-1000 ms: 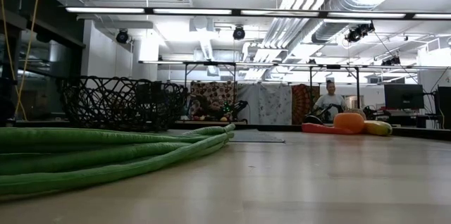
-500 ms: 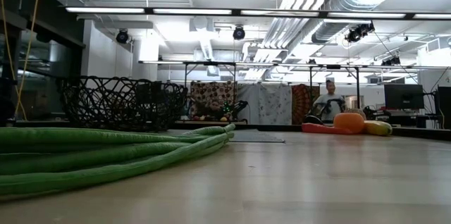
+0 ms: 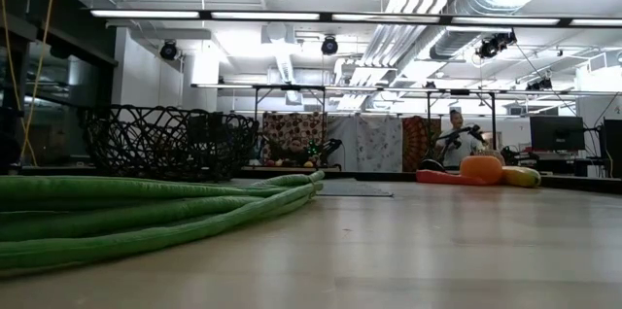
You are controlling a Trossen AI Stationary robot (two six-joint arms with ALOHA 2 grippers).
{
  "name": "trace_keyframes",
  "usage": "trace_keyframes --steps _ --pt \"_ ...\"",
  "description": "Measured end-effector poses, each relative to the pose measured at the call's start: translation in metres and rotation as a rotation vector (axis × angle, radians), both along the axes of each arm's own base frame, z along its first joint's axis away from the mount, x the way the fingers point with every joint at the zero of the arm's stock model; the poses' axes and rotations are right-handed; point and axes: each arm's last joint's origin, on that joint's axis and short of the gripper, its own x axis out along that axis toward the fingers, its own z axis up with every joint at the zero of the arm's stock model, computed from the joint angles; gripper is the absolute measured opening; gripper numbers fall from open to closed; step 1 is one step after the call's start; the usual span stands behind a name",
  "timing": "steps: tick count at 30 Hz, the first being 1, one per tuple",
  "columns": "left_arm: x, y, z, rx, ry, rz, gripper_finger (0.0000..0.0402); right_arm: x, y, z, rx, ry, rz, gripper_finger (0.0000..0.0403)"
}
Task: Build produce basket
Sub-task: Put the red mango into the black basket
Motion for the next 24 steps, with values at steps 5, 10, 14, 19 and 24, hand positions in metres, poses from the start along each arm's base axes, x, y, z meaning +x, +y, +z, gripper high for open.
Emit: trace_keyframes --steps 5,10,14,19,24 --pt "-0.0001 0.0000 0.0001 0.021 0.003 -0.002 0.0194 0.0000 0.0000 0.0001 -0.007 -0.001 -0.001 0.0232" --pt "-0.0001 0.0000 0.0002 0.026 0.003 -0.003 0.0203 0.0000 -0.0002 0.0001 -0.007 -0.001 -0.002 0.0232" --pt "-0.0002 0.0000 0.0001 0.025 0.004 -0.005 0.0203 0.0000 -0.0002 0.0002 -0.009 -0.002 -0.003 0.0232" --pt "-0.0002 0.0000 0.0001 0.025 0.004 -0.006 0.0201 0.0000 -0.0002 0.0002 -0.006 -0.002 -0.003 0.0242" --pt "-0.0002 0.0000 0.0001 0.033 0.005 -0.007 0.0201 -0.0027 -0.0004 0.0023 0.022 0.000 -0.003 0.0288"
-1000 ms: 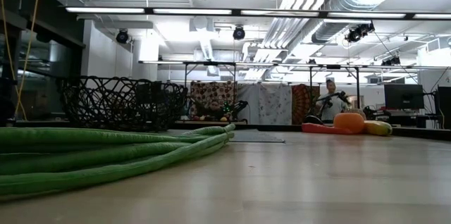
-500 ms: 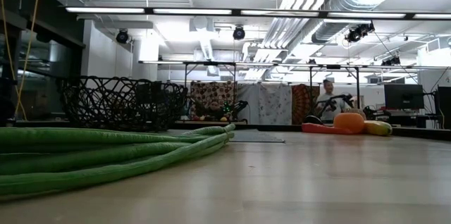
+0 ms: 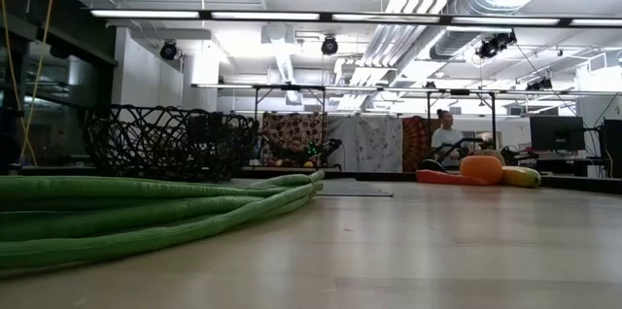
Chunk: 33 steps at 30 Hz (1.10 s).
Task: Build produce basket
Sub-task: Put the red mango into the black basket
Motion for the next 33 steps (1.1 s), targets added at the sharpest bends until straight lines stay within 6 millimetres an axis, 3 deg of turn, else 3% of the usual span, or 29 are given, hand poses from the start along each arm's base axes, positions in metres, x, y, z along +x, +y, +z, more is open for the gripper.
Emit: trace_keyframes --steps 6,15,25,29,33 --pt "0.000 0.000 -0.001 0.005 0.011 0.006 0.0201 -0.016 -0.003 0.009 -0.016 0.046 -0.045 0.0328" --pt "-0.020 0.006 0.013 0.022 0.048 0.059 0.0201 -0.056 -0.005 0.030 -0.028 0.089 -0.067 0.0334" --pt "-0.084 0.010 0.057 0.020 0.019 0.106 0.0201 -0.101 -0.010 0.036 0.003 0.146 -0.165 0.0334" --pt "-0.112 0.007 0.067 0.013 -0.014 0.115 0.0202 -0.113 -0.011 0.021 0.055 0.155 -0.192 0.0335" --pt "-0.139 0.004 0.056 -0.044 -0.054 0.132 0.0202 -0.123 -0.012 0.000 0.127 0.150 -0.221 0.0335"
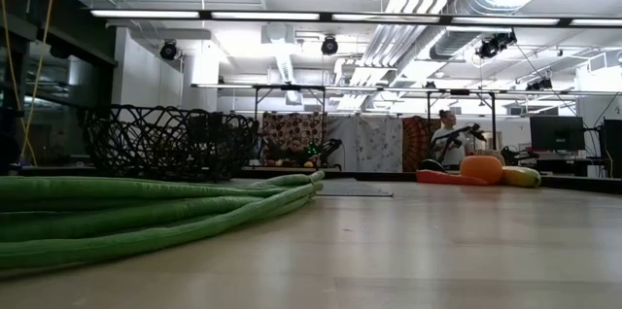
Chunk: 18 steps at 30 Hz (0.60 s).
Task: Build produce basket
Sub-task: Put the red mango into the black basket
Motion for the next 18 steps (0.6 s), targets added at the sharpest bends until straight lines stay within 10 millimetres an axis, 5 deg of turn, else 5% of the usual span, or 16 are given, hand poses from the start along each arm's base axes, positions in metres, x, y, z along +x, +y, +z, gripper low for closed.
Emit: trace_keyframes --steps 9,18 --pt "-0.048 -0.005 -0.026 -0.090 -0.108 0.059 0.0202 -0.003 0.001 -0.010 -0.012 -0.177 0.053 0.0335" --pt "-0.058 -0.008 -0.023 -0.091 -0.135 0.011 0.0202 -0.003 0.003 -0.008 -0.147 -0.177 0.109 0.0334"
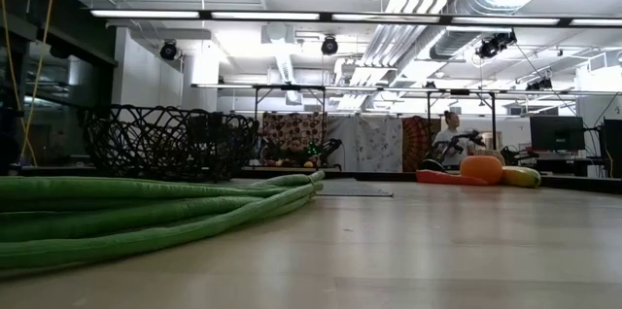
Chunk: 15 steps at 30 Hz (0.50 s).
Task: Build produce basket
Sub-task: Put the red mango into the black basket
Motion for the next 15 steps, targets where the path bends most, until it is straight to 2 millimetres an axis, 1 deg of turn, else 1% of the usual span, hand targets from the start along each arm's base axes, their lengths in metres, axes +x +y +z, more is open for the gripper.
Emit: trace_keyframes --steps 3,9,11,15 --pt "0.0006 -0.0008 -0.0003 -0.003 0.001 -0.029 0.0202 0.0000 0.0003 0.0000 0.001 0.000 0.011 0.0334" --pt "0.0008 -0.0005 -0.0004 -0.004 0.002 -0.020 0.0202 0.0001 0.0004 0.0000 0.032 -0.005 0.016 0.0334" --pt "0.0008 0.0011 -0.0007 -0.014 0.001 0.038 0.0202 0.0000 0.0004 0.0000 0.033 -0.005 0.015 0.0334" --pt "0.0071 0.0077 -0.0038 -0.050 0.025 0.229 0.0202 0.0000 0.0000 0.0000 0.036 -0.006 0.002 0.0334"
